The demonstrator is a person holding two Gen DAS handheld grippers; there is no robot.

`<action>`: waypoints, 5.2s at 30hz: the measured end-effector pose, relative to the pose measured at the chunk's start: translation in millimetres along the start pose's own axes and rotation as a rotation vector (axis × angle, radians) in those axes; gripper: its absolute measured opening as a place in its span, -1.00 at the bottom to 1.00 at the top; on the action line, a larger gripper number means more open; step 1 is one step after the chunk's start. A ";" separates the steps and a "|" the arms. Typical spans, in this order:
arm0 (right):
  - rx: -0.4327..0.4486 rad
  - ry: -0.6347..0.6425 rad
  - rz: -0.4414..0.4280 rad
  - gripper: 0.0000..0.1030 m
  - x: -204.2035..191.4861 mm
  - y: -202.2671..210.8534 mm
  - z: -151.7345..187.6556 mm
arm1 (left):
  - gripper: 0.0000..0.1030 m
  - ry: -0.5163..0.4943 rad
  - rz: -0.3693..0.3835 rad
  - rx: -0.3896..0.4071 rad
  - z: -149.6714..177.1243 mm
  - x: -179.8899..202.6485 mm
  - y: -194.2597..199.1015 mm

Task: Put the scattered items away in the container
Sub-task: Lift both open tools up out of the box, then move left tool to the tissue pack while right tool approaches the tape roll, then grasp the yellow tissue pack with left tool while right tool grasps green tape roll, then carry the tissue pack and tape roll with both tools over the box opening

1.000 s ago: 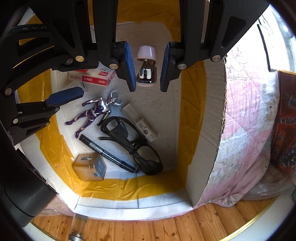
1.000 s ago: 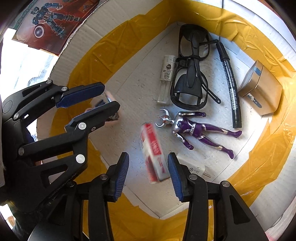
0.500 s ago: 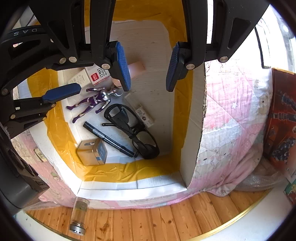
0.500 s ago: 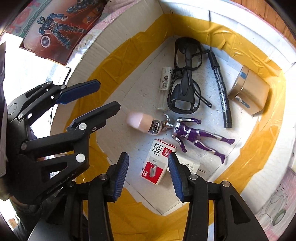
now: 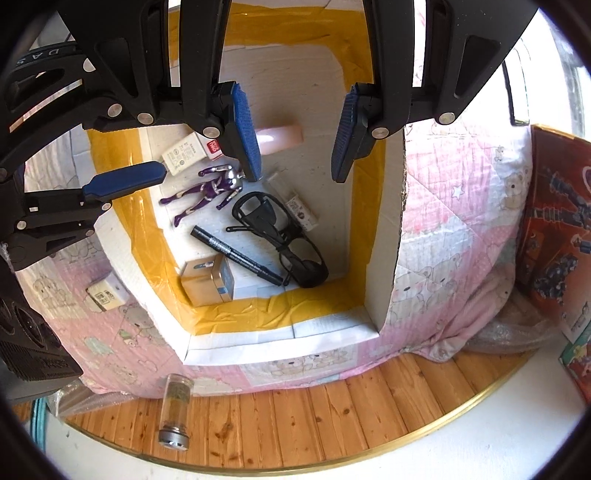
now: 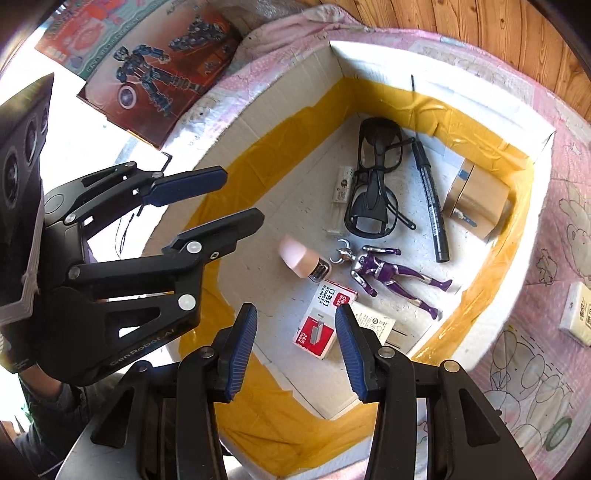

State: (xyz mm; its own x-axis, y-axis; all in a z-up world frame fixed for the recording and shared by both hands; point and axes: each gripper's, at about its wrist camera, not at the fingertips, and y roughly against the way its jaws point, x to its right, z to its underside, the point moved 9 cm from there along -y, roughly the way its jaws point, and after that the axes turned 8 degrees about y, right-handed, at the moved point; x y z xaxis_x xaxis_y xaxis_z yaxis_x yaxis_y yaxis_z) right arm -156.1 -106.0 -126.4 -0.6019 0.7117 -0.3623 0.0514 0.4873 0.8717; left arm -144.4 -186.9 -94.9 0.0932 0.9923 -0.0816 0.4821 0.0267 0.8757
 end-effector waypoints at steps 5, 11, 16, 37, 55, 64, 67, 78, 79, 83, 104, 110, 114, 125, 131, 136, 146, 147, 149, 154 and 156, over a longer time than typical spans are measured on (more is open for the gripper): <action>0.118 -0.001 -0.007 -0.10 0.3 28.2 9.2 | -0.18 -0.011 0.023 0.044 -7.2 16.8 17.3; 0.295 -0.041 -0.035 -0.10 9.9 71.4 36.3 | -0.18 -0.018 0.123 0.115 -19.1 51.8 42.7; 0.403 -0.078 -0.045 -0.10 20.1 98.3 63.8 | -0.18 -0.008 0.242 0.157 -29.1 90.1 62.9; 0.284 -0.127 0.540 0.54 215.2 115.3 117.1 | -0.13 0.018 0.384 0.114 -61.7 196.3 36.1; 0.181 -0.105 0.260 0.44 231.1 123.5 109.6 | -0.12 -0.047 0.454 0.055 -56.1 240.1 13.4; -0.052 -0.085 0.444 -0.41 267.0 125.0 199.8 | -0.12 -0.081 0.416 0.025 -50.7 254.3 -14.8; -0.113 -0.062 0.448 -0.41 267.2 106.7 206.7 | -0.12 -0.088 0.405 0.027 -53.7 256.3 -23.1; -0.157 0.000 0.439 -0.52 269.3 82.8 205.9 | -0.06 -0.158 0.347 0.039 -57.5 268.0 -49.8; -0.156 0.004 0.438 -0.52 269.7 81.9 204.5 | -0.06 -0.156 0.331 0.030 -59.5 269.5 -52.4; -0.161 0.012 0.429 -0.62 269.3 80.3 202.8 | -0.04 -0.206 0.324 0.007 -68.9 287.6 -63.0; -0.139 -0.037 0.436 -0.67 306.2 106.6 192.1 | 0.02 -0.302 0.341 -0.073 -69.6 334.3 -109.5; -0.168 -0.032 0.422 -0.66 295.3 89.9 194.4 | 0.24 -0.387 0.271 -0.026 -73.5 359.6 -128.8; -0.161 -0.035 0.416 -0.65 298.4 85.3 192.7 | 0.29 -0.352 0.203 -0.039 -77.5 358.6 -151.5; -0.107 -0.047 0.382 -0.69 293.0 98.6 189.4 | 0.03 -0.142 0.339 -0.069 -81.2 341.4 -150.1; -0.019 -0.085 0.327 -0.69 289.4 113.6 177.2 | 0.03 -0.121 0.315 -0.050 -80.7 331.1 -133.7; 0.015 -0.089 0.313 -0.69 285.2 120.5 171.6 | 0.03 -0.092 0.321 -0.040 -79.2 321.1 -116.5; 0.102 -0.072 0.279 -0.69 263.6 134.0 154.2 | 0.03 -0.034 0.324 -0.004 -64.2 287.2 -72.0; 0.113 -0.072 0.278 -0.69 263.5 135.6 150.5 | 0.03 -0.022 0.325 0.001 -62.7 282.6 -66.9; 0.138 -0.071 0.270 -0.69 259.0 139.5 151.0 | 0.03 -0.002 0.324 0.007 -58.9 274.1 -57.8; 0.196 -0.068 0.242 -0.69 234.5 139.3 140.6 | 0.03 0.022 0.325 0.027 -50.2 256.4 -34.7; 0.217 -0.065 0.227 -0.69 221.2 140.1 131.8 | 0.03 0.024 0.321 0.043 -49.3 250.1 -22.9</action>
State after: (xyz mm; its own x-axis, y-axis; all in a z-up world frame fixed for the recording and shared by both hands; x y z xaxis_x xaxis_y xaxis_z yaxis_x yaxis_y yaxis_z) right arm -176.9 186.4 -127.9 -0.5036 0.8421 -0.1933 0.3514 0.4041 0.8445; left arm -175.1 66.6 -111.9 0.2262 0.9517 0.2076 0.4681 -0.2931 0.8336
